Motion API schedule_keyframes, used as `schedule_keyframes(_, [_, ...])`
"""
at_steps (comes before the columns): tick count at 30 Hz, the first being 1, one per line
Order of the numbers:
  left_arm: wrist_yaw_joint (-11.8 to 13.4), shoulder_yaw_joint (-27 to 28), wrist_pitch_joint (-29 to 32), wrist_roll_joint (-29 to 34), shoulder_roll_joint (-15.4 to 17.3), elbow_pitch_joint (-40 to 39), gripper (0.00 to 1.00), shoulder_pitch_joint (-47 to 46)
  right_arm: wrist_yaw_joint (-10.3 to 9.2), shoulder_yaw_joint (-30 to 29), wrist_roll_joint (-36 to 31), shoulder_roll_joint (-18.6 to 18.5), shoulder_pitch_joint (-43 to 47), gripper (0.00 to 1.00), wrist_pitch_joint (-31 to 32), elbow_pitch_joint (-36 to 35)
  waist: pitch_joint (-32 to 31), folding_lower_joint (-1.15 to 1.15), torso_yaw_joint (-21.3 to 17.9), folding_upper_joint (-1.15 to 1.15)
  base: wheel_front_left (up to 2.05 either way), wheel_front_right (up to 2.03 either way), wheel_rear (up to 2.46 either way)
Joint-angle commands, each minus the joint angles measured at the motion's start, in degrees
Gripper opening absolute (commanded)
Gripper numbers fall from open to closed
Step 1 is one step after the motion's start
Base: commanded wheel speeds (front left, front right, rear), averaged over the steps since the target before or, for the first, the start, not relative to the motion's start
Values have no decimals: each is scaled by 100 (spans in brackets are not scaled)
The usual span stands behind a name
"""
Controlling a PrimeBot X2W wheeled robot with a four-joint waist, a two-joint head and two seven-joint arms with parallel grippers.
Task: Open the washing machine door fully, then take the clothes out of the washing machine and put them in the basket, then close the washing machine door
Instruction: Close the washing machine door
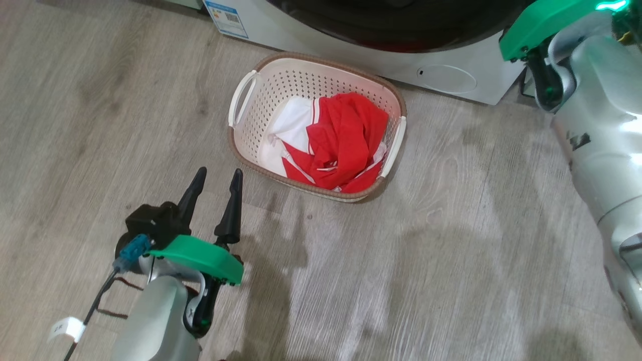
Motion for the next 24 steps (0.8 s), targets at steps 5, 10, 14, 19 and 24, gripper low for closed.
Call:
schedule_keyframes(5, [6,146,-38,-1,40,-153,100,-272,-6,-103,51,-41,-444,0,-35,87,145,0,56,0,0,0,0])
schedule_keyframes(10, [6,84,-38,-24,21,-173,100,-412,-6,-193,-9,-160,-764,0,-35,258,326,0,153,0,0,0,0])
schedule_keyframes(14, [5,69,-38,-34,11,-175,100,-467,-6,-357,-71,-244,-959,0,-35,279,403,0,192,0,0,0,0])
schedule_keyframes(19, [5,80,-38,-29,5,-145,100,-468,-6,-572,-237,-289,-1007,0,-35,272,393,0,211,0,0,0,0])
schedule_keyframes(24, [5,98,-38,-12,3,-98,100,-404,-6,-712,-386,-248,-840,0,-35,228,216,0,193,0,0,0,0])
